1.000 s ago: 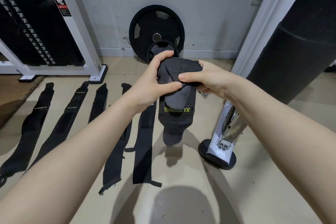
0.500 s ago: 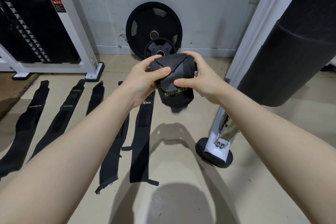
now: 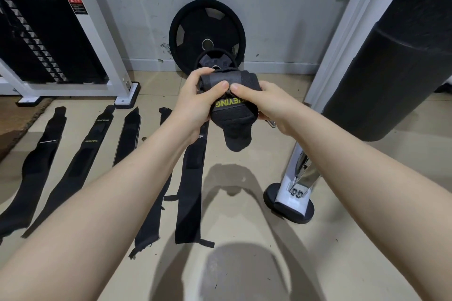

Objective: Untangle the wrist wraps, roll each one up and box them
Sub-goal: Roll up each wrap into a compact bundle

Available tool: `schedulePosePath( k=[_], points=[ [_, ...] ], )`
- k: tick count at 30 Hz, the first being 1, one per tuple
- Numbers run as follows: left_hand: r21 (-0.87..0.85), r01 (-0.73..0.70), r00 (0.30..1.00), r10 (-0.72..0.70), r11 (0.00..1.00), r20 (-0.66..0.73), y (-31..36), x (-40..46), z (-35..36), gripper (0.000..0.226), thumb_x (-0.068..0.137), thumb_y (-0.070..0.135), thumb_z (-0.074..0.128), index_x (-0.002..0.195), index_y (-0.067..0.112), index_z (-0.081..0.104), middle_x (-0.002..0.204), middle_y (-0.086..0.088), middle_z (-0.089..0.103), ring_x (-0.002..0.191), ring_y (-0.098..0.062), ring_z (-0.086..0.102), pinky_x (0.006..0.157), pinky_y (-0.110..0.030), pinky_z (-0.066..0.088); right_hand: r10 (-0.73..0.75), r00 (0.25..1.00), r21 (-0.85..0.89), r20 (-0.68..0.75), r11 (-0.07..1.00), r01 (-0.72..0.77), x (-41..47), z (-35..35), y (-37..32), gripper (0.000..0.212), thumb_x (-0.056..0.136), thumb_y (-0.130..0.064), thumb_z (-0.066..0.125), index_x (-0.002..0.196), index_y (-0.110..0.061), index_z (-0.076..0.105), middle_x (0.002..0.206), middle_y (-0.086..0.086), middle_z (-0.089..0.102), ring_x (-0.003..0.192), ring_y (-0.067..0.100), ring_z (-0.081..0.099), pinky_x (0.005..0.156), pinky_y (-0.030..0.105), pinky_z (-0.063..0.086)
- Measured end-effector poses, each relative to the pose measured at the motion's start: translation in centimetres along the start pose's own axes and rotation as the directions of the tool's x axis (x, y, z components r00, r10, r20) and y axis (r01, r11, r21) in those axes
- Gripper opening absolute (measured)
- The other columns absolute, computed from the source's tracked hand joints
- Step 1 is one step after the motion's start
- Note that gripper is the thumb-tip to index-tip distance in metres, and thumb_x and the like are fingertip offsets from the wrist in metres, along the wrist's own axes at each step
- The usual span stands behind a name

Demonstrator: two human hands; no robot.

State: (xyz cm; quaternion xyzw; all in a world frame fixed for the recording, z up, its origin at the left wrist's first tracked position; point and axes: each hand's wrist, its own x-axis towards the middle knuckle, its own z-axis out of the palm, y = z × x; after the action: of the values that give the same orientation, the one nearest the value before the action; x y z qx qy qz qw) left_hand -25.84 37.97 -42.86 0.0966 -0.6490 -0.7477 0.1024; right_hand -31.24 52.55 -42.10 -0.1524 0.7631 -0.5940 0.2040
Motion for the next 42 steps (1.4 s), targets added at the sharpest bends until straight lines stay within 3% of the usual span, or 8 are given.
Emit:
schedulePosePath(
  k=[5,12,21,25,29,35,39,42],
  points=[
    [-0.08,0.125,0.992,-0.127,0.989,-0.015,-0.7,0.4,0.1,0.022,0.092,0.02,0.062,0.113,0.019,0.055,0.103,-0.001,0.067,0.084,-0.017,0.067,0.071,-0.036,0.058,-0.023,0.997,0.093,0.068,0.996,0.016,0.0,0.0,0.6,0.085,0.079,-0.005,0.074,0.144,-0.028,0.025,0.122,-0.005,0.056,0.105,0.012,0.06,0.084,0.03,0.052],
    [-0.042,0.463,0.878,-0.453,0.885,0.153,-0.6,0.0,-0.1,0.034,0.088,0.038,0.063,0.118,0.024,0.058,0.11,-0.004,0.066,0.097,-0.025,0.067,0.088,-0.042,0.055,-0.013,1.0,0.015,0.006,1.0,0.013,0.5,-0.3,0.4,0.051,0.079,-0.01,0.075,0.124,-0.011,0.051,0.107,0.003,0.066,0.097,0.018,0.067,0.082,0.036,0.057],
    [-0.088,0.219,0.972,-0.208,0.972,0.112,-1.8,-0.5,0.4,0.041,0.085,0.005,0.068,0.12,0.022,0.054,0.097,0.006,0.064,0.08,-0.01,0.068,0.064,-0.024,0.057,0.248,0.962,0.096,0.115,0.961,-0.259,0.8,-1.2,-0.1,0.018,0.088,-0.03,0.065,0.099,-0.017,0.063,0.096,0.0,0.069,0.089,0.013,0.065,0.085,0.027,0.052],
    [-0.076,0.231,0.966,-0.219,0.97,0.137,-1.5,-0.1,0.3,0.024,0.088,0.006,0.065,0.111,0.013,0.06,0.091,0.002,0.067,0.07,-0.005,0.069,0.063,-0.024,0.058,0.179,0.952,-0.009,0.25,0.983,-0.183,-0.2,-1.8,0.8,0.043,0.078,-0.033,0.073,0.118,-0.026,0.058,0.114,-0.006,0.067,0.108,0.011,0.062,0.096,0.03,0.047],
    [-0.084,0.3,0.949,-0.288,0.95,0.128,-1.4,0.0,0.3,0.005,0.092,0.017,0.061,0.093,0.014,0.065,0.077,0.004,0.073,0.066,-0.005,0.068,0.058,-0.02,0.055,-0.011,0.987,-0.009,0.158,1.0,0.013,-0.3,-1.6,1.6,0.101,0.077,-0.004,0.074,0.15,-0.031,0.009,0.132,-0.004,0.043,0.115,0.01,0.054,0.092,0.021,0.046],
    [-0.101,0.396,0.914,-0.382,0.913,0.134,-1.0,0.0,0.5,0.017,0.091,0.032,0.062,0.089,0.015,0.064,0.064,0.005,0.07,0.064,-0.009,0.066,0.06,-0.021,0.056,-0.127,0.987,-0.297,0.101,0.943,0.151,-0.5,-1.1,1.8,0.057,0.074,-0.005,0.078,0.116,-0.024,0.045,0.097,0.0,0.059,0.074,0.011,0.058,0.06,0.026,0.05],
    [0.27,0.269,0.917,-0.331,0.925,0.222,-1.2,0.3,-0.2,0.023,0.085,0.05,0.063,0.101,0.034,0.06,0.086,0.013,0.063,0.07,-0.008,0.051,0.07,-0.025,0.041,-0.096,0.995,-0.175,0.011,0.98,0.097,-0.3,-1.7,1.7,0.046,0.079,-0.005,0.074,0.114,-0.017,0.046,0.088,-0.003,0.061,0.065,0.005,0.061,0.051,0.02,0.047],
    [0.235,0.253,0.933,-0.3,0.939,0.196,-1.6,0.1,-0.1,0.019,0.087,0.041,0.065,0.104,0.033,0.06,0.101,0.008,0.067,0.089,-0.015,0.062,0.086,-0.033,0.05,-0.019,0.994,-0.12,0.103,0.992,0.031,-0.1,-1.9,1.9,0.049,0.08,-0.004,0.072,0.12,-0.017,0.045,0.098,0.0,0.061,0.079,0.012,0.063,0.057,0.023,0.05]
  ],
)
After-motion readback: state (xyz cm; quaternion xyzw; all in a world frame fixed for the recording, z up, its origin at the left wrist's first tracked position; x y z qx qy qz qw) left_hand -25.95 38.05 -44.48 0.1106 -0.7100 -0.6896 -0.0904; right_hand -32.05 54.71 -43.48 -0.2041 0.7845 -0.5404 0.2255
